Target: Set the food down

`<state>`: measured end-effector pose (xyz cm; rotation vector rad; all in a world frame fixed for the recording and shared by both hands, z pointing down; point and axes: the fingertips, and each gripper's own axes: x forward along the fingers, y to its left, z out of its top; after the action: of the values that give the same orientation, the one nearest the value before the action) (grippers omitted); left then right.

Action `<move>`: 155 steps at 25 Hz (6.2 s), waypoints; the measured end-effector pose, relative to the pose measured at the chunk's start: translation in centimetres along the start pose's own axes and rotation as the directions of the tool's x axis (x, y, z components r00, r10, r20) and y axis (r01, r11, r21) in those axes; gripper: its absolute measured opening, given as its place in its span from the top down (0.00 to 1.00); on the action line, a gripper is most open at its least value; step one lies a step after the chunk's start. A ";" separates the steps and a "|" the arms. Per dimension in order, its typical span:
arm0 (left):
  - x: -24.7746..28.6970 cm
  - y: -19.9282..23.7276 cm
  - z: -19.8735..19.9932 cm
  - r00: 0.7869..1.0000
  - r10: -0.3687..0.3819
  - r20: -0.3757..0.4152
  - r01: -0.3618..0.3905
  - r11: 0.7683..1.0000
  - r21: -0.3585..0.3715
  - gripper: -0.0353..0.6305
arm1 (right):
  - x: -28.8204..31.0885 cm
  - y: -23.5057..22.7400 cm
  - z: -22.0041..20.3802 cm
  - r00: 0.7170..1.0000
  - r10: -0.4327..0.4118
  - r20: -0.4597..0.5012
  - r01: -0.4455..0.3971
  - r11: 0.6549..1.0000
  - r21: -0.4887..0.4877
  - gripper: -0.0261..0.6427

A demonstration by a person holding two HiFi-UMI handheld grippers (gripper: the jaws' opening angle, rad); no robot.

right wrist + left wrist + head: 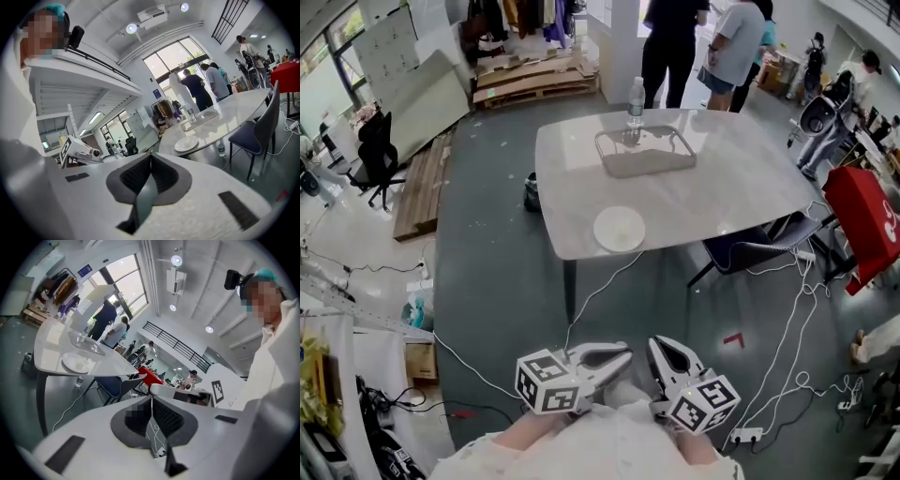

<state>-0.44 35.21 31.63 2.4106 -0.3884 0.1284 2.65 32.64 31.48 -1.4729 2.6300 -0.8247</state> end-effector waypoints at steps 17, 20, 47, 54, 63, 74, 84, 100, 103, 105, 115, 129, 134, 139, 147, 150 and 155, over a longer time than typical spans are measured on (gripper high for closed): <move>9.2 10.1 12.4 0.992 0.084 0.097 -0.083 0.996 -0.011 0.91 | 10.6 -10.0 10.6 0.991 0.121 -0.048 -0.125 0.988 -0.087 0.96; 10.0 11.0 13.5 0.987 0.100 0.129 -0.096 0.995 -0.034 0.92 | 11.5 -11.2 11.4 0.990 0.134 -0.053 -0.138 0.987 -0.083 0.96; 8.2 17.3 17.0 0.987 0.113 0.110 -0.097 0.985 -0.143 0.92 | 18.3 -13.2 10.5 0.987 0.101 -0.125 -0.099 0.995 0.026 0.96; 8.7 20.3 18.1 0.993 0.103 0.065 -0.094 0.987 -0.132 0.92 | 21.2 -14.2 10.4 0.988 0.060 -0.144 -0.054 0.997 0.047 0.96; 8.4 24.7 19.2 0.996 0.077 0.041 -0.068 0.980 -0.186 0.92 | 24.9 -15.8 10.3 0.986 0.021 -0.166 -0.008 0.997 0.076 0.96; 7.8 28.4 19.8 0.998 0.057 -0.032 -0.061 0.987 -0.148 0.92 | 27.9 -15.6 9.8 0.986 -0.024 -0.166 0.047 0.989 0.138 0.96; 7.8 29.9 19.1 0.995 0.065 -0.080 -0.076 0.985 -0.153 0.92 | 28.6 -16.6 10.0 0.984 -0.033 -0.176 0.058 0.988 0.142 0.96; 7.5 33.1 15.9 0.975 0.161 -0.151 -0.190 0.959 -0.209 0.92 | 27.7 -18.9 6.9 0.957 -0.034 -0.287 0.087 0.981 0.174 0.96; 7.6 33.7 14.9 0.968 0.178 -0.176 -0.214 0.954 -0.211 0.92 | 28.0 -19.5 6.1 0.952 -0.033 -0.303 0.092 0.979 0.181 0.96; 7.7 34.1 13.9 0.961 0.193 -0.201 -0.234 0.950 -0.207 0.92 | 27.9 -20.1 5.3 0.949 -0.043 -0.313 0.106 0.976 0.189 0.96; 6.9 36.2 10.9 0.931 0.283 -0.231 -0.337 0.908 -0.249 0.92 | 27.1 -22.4 1.4 0.911 -0.104 -0.398 0.196 0.960 0.198 0.96; 5.5 38.1 9.1 0.893 0.367 -0.260 -0.433 0.857 -0.280 0.91 | 26.7 -23.4 -1.4 0.862 -0.140 -0.487 0.258 0.949 0.183 0.95; 5.5 38.3 8.2 0.881 0.384 -0.278 -0.459 0.838 -0.295 0.91 | 26.5 -23.8 -1.9 0.857 -0.156 -0.490 0.278 0.942 0.186 0.95; 5.5 38.6 8.0 0.880 0.382 -0.283 -0.463 0.824 -0.328 0.77 | 26.4 -24.2 -1.9 0.855 -0.166 -0.491 0.295 0.935 0.199 0.95; 5.7 38.6 7.8 0.881 0.372 -0.292 -0.459 0.819 -0.344 0.77 | 26.7 -24.5 -2.0 0.857 -0.155 -0.492 0.298 0.927 0.227 0.83; 5.9 38.4 7.5 0.882 0.361 -0.302 -0.453 0.825 -0.338 0.77 | 26.7 -24.3 -2.3 0.854 -0.146 -0.499 0.296 0.926 0.235 0.83; 6.4 38.3 7.4 0.883 0.349 -0.316 -0.445 0.836 -0.320 0.77 | 27.1 -24.1 -2.5 0.856 -0.127 -0.501 0.282 0.927 0.248 0.83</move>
<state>-6.30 1.15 50.92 1.8672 -0.7285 0.4881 5.96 2.10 50.82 -1.6479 2.4749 -1.7465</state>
